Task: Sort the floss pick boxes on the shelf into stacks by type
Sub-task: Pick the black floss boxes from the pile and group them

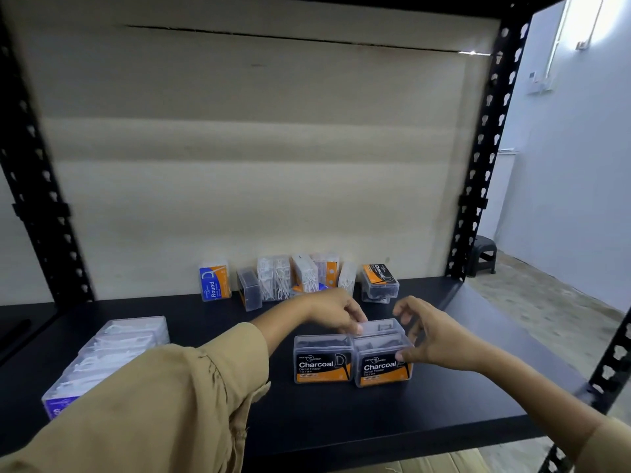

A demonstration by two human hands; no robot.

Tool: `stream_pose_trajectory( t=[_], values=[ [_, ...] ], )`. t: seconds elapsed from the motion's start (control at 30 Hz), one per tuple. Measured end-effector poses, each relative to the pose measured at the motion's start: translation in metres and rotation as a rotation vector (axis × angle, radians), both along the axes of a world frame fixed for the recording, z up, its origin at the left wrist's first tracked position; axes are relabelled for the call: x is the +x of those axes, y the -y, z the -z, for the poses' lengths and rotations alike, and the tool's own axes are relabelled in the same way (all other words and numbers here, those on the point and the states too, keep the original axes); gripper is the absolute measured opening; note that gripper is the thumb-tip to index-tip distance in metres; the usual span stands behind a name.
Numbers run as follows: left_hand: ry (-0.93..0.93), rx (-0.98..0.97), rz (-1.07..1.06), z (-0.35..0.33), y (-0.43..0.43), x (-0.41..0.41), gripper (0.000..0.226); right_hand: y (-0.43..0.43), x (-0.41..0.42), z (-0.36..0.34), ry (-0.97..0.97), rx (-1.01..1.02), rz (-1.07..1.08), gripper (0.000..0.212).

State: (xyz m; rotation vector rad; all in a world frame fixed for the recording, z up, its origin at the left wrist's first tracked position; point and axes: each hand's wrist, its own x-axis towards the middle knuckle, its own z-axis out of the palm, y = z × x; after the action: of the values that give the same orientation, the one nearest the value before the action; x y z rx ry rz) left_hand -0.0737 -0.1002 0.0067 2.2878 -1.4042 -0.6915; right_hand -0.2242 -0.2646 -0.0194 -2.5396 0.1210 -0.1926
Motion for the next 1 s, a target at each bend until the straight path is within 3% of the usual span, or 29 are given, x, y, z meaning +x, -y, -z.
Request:
stream_pose_trajectory(
  t=[0.17, 0.3, 0.5, 0.57, 0.63, 0.77, 0.87, 1.0],
  values=[
    [-0.018, -0.033, -0.011, 0.000, -0.002, 0.002, 0.033, 0.000, 0.001, -0.003, -0.012, -0.046, -0.031, 0.049],
    [0.024, -0.167, -0.157, -0.004, -0.012, 0.013, 0.029, 0.004, 0.013, -0.006, 0.065, 0.011, 0.000, 0.030],
    [0.350, -0.344, -0.711, -0.006, -0.049, 0.065, 0.016, 0.024, 0.063, -0.004, 0.194, -0.050, 0.270, 0.013],
    [0.429, -0.298, -0.824, -0.002, -0.065, 0.078, 0.011, 0.031, 0.079, 0.000, 0.179, -0.099, 0.360, 0.013],
    [0.450, -0.190, -0.882, 0.006, -0.076, 0.087, 0.028, 0.033, 0.091, 0.004, 0.134, -0.143, 0.413, 0.023],
    [0.409, -0.077, -0.954, 0.025, -0.085, 0.099, 0.053, 0.030, 0.108, 0.013, 0.050, -0.336, 0.466, 0.061],
    [0.406, -0.076, -0.950, 0.032, -0.083, 0.104, 0.055, 0.027, 0.119, 0.017, 0.011, -0.372, 0.490, 0.078],
    [0.463, -0.074, -0.937, 0.035, -0.080, 0.107, 0.048, 0.024, 0.128, 0.020, 0.046, -0.351, 0.536, 0.079]
  ],
)
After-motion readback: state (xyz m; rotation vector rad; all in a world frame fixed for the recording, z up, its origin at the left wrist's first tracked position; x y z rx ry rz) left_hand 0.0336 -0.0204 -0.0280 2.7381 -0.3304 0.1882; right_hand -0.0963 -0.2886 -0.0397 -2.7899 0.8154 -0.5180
